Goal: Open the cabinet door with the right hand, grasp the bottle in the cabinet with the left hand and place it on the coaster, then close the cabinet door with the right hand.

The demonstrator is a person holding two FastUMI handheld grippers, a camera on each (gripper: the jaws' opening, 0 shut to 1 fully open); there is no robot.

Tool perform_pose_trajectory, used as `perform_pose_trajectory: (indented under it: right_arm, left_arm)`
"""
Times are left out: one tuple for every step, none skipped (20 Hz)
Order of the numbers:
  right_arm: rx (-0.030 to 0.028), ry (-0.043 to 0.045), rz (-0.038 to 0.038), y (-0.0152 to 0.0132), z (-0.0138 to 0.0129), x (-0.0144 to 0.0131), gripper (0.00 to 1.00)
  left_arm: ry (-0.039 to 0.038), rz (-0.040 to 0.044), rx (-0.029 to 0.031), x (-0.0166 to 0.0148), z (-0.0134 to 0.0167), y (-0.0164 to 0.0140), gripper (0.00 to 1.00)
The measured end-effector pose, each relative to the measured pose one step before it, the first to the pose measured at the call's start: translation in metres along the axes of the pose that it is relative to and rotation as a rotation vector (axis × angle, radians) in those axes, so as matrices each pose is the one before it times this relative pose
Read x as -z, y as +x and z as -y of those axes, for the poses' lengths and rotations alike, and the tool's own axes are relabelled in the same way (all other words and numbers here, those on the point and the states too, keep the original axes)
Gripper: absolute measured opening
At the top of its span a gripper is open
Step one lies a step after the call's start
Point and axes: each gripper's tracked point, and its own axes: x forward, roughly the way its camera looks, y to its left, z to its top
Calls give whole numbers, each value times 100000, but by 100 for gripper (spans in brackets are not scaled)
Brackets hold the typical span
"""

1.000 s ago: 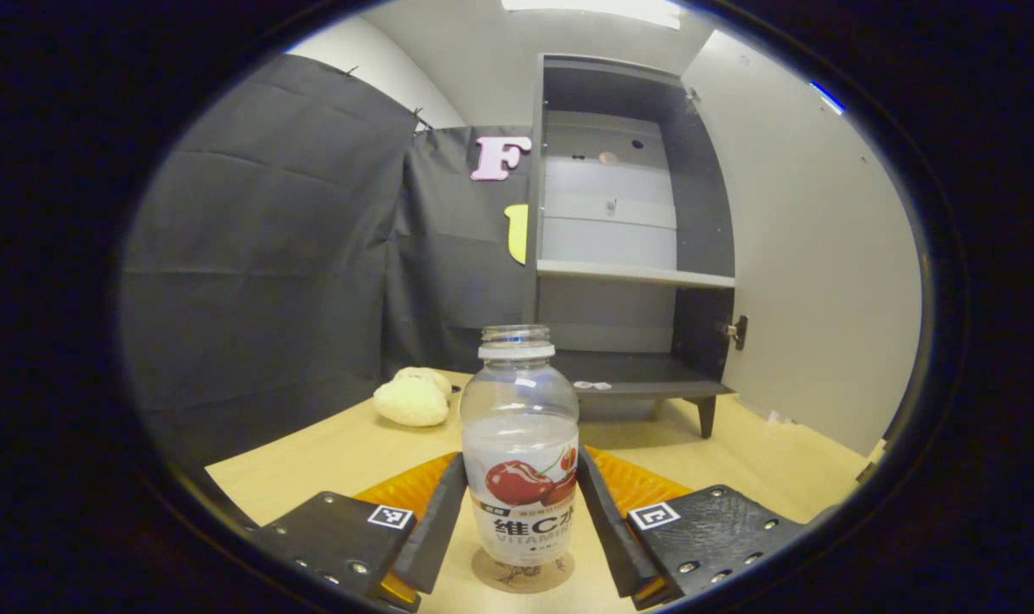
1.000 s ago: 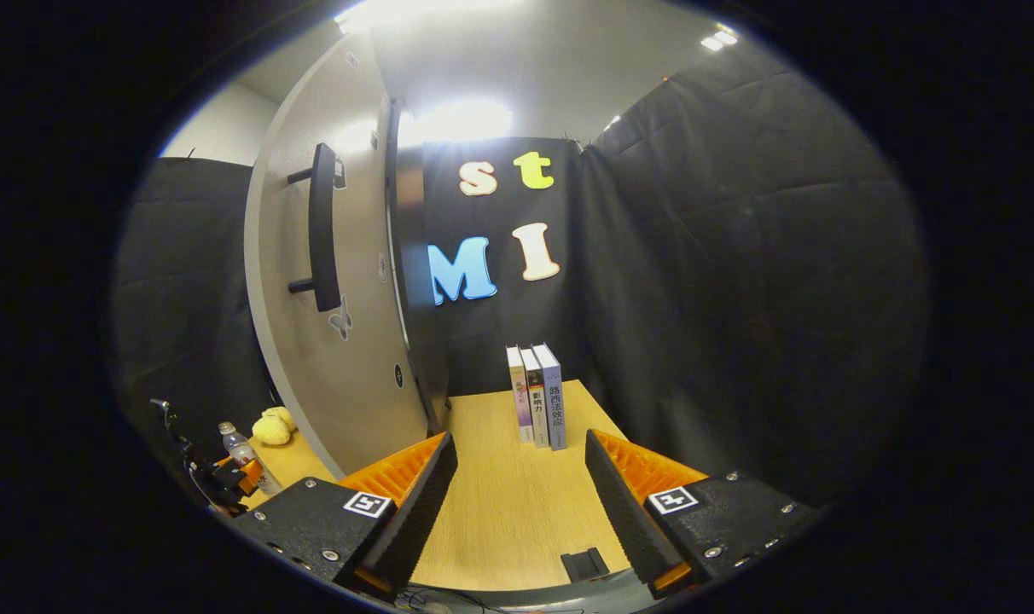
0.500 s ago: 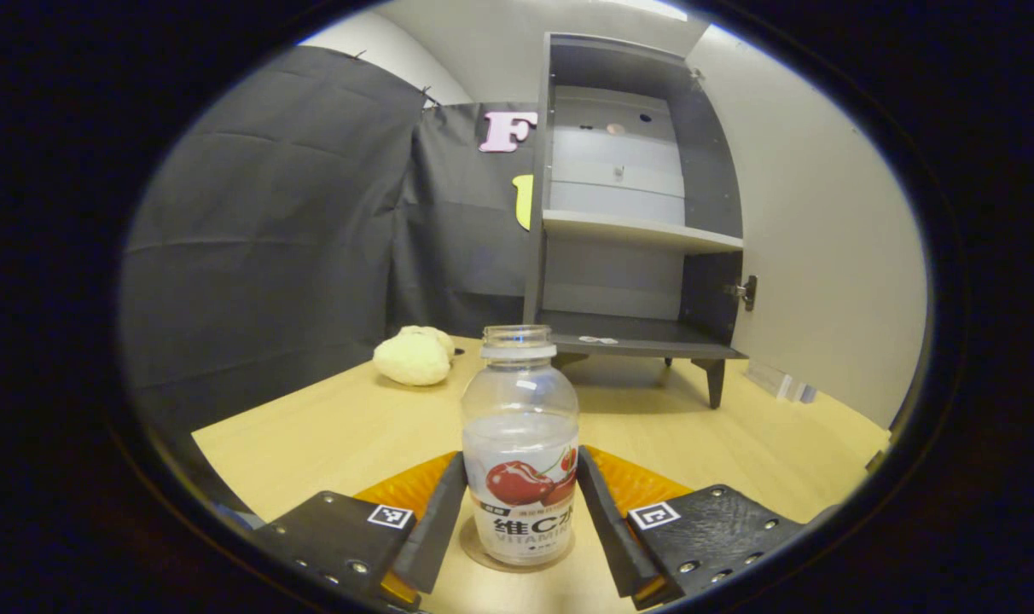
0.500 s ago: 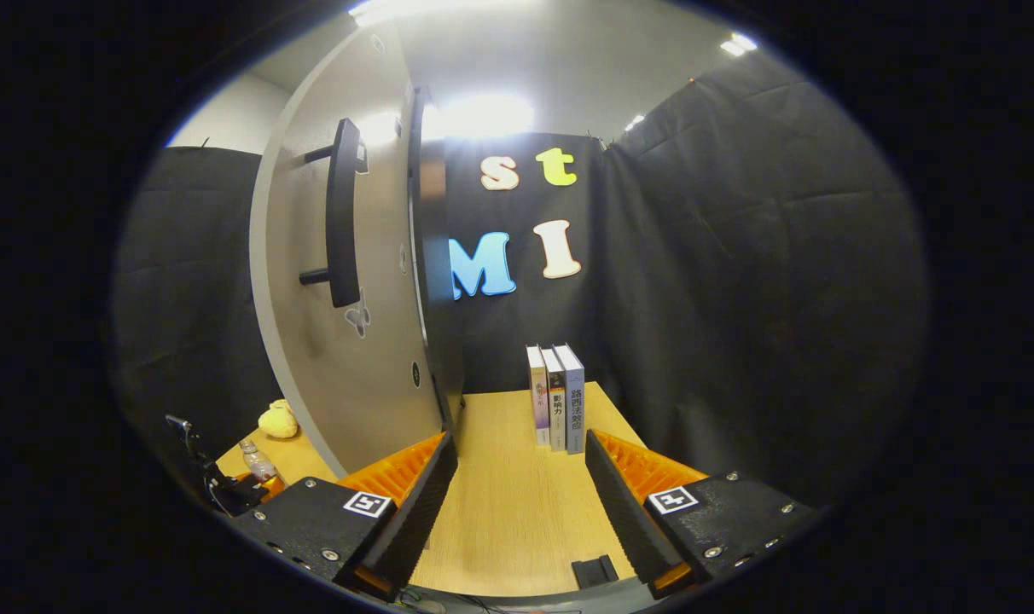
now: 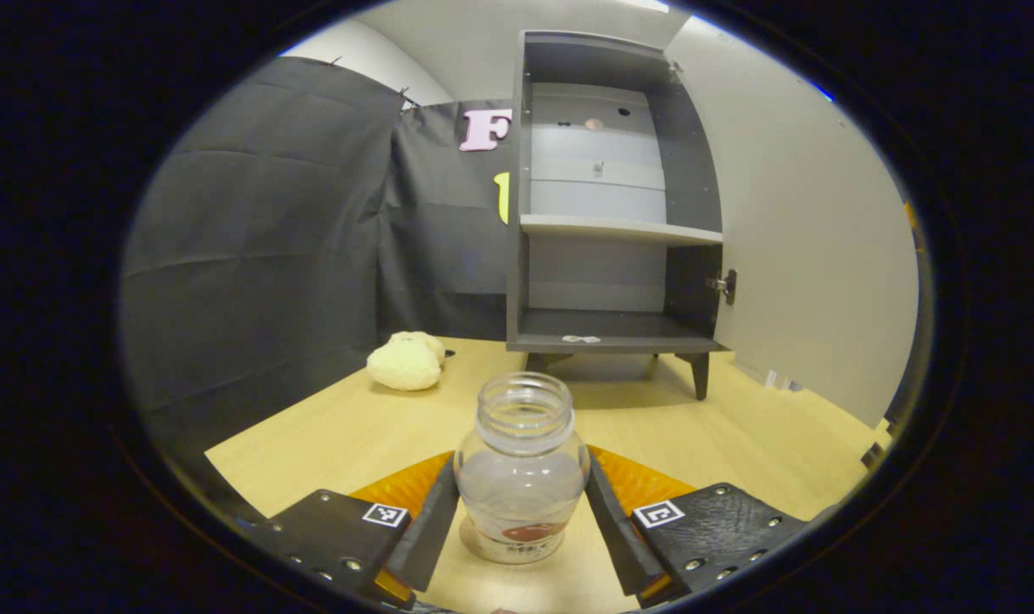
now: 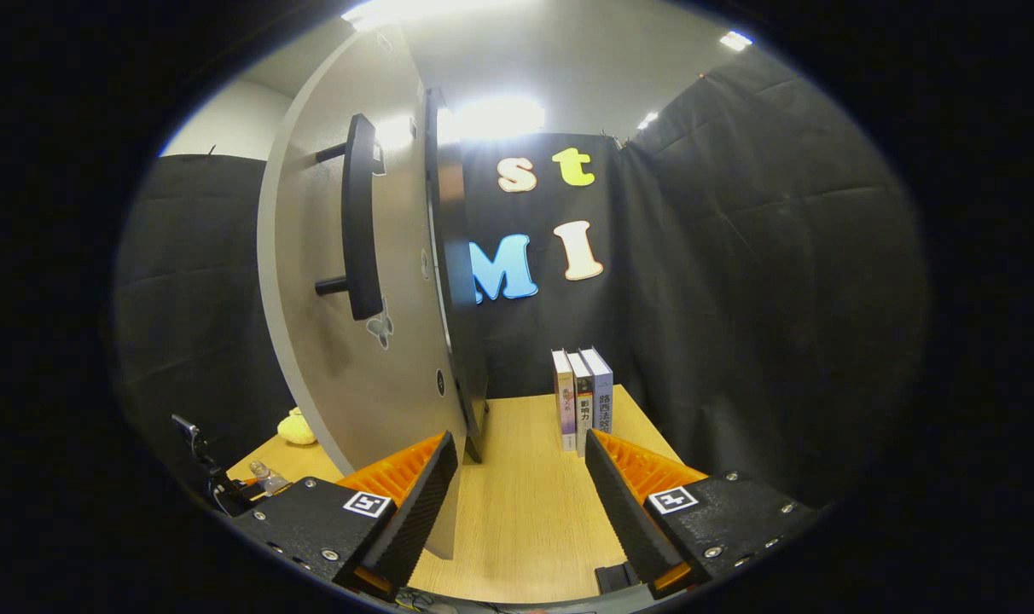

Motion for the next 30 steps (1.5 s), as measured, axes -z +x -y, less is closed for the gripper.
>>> perform_pose_trajectory:
  right_arm:
    - [-517, -104, 684, 2, -81, -324, 94]
    - [-212, -154, 889, 17, -19, -408, 94]
    - [-386, -169, 1133, 47, -25, -518, 94]
    - [-556, -149, 1497, 58, -138, -595, 94]
    - [-224, -278, 1754, 42, -33, -744, 94]
    - [177, -541, 1791, 11, 86, -686, 94]
    - [398, -708, 1758, 44, 66, -770, 93]
    - [402, -816, 1633, 134, 1, -771, 93]
    - [588, -845, 1616, 108, 13, -864, 93]
    - [618, -483, 1837, 196, -44, -993, 93]
    - [348, 23, 1812, 93, -185, -931, 93]
    - [306, 388, 1429, 160, -350, -841, 93]
    - [489, 609, 1155, 143, -274, -791, 93]
    - [844, 619, 725, 75, -233, -696, 93]
    - [408, 372, 953, 27, -352, -720, 93]
    - [324, -298, 1180, -17, -456, -794, 93]
    - [2583, -1557, 2014, 40, 220, -817, 94]
    - [2550, -1332, 2276, -74, 149, -929, 93]
    - [2227, -477, 2166, -95, 65, -678, 93]
    - [1757, 16, 1254, 25, -188, -410, 93]
    - [1409, 45, 348, -58, -106, -184, 93]
    - [1386, -186, -1029, -124, -100, 238, 93]
    - [1240, 186, 136, -79, -150, -154, 93]
    - [1210, -565, -425, -102, -64, -59, 93]
    - [1406, -773, 298, -124, -100, -163, 92]
    - [1294, -1113, -130, -13, -95, -6, 92]
    - [751, -1130, 184, -104, -194, -120, 92]
    - [312, -632, -148, -164, -359, -33, 92]
    - [-222, 158, -34, -173, -513, -48, 92]
    - [-972, 480, -121, -99, -655, 19, 92]
  left_arm:
    - [191, 1478, 180, -973, 28, -471, 81]
    - [243, 1327, -189, -1114, -132, -449, 81]
    - [-38, 1530, 186, -1171, -64, -500, 81]
    - [-283, 1814, 208, -1440, -92, -533, 80]
    - [-641, 1484, 658, -1346, 97, -589, 80]
    - [-1143, 637, 2319, -1145, 517, -350, 80]
    - [-790, 101, 1671, -930, 390, -292, 84]
    - [-197, 806, 1083, -1134, 90, -520, 77]
    - [-139, 1319, 556, -1418, -74, -407, 80]
    - [177, 1288, 297, -1394, -127, -93, 84]
    - [166, 1100, 425, -1158, -252, -31, 80]
    - [102, 174, 1217, -963, -131, -114, 77]
    - [120, -3, 1036, -806, -176, -140, 80]
    - [147, -265, 16, -880, -571, -64, 80]
    - [-88, 601, -423, -977, -852, -16, 80]
    - [-296, 1003, -1166, -1061, -967, -126, 80]
    - [-437, 937, -1310, -835, -996, -45, 80]
    - [-342, 586, -865, -582, -1038, 8, 80]
    - [-556, 937, -253, -576, -882, 201, 80]
    - [-85, 835, -164, -456, -854, 149, 80]
    - [704, 601, -257, -173, -948, 149, 80]
    - [863, 195, -742, 34, -1093, 221, 80]
    - [217, -105, -317, 78, -868, 295, 80]
    - [-389, -337, -23, 58, -717, 233, 80]
    - [-847, -27, -134, 44, -653, 329, 80]
    - [-963, -116, 349, -107, -455, 296, 80]
    - [-828, -12, 387, 4, -416, 236, 80]
    - [-448, 185, 238, -65, -476, 279, 82]
    - [-114, 161, 428, 69, -362, 270, 84]
    - [69, 9, 372, 12, -387, 257, 80]
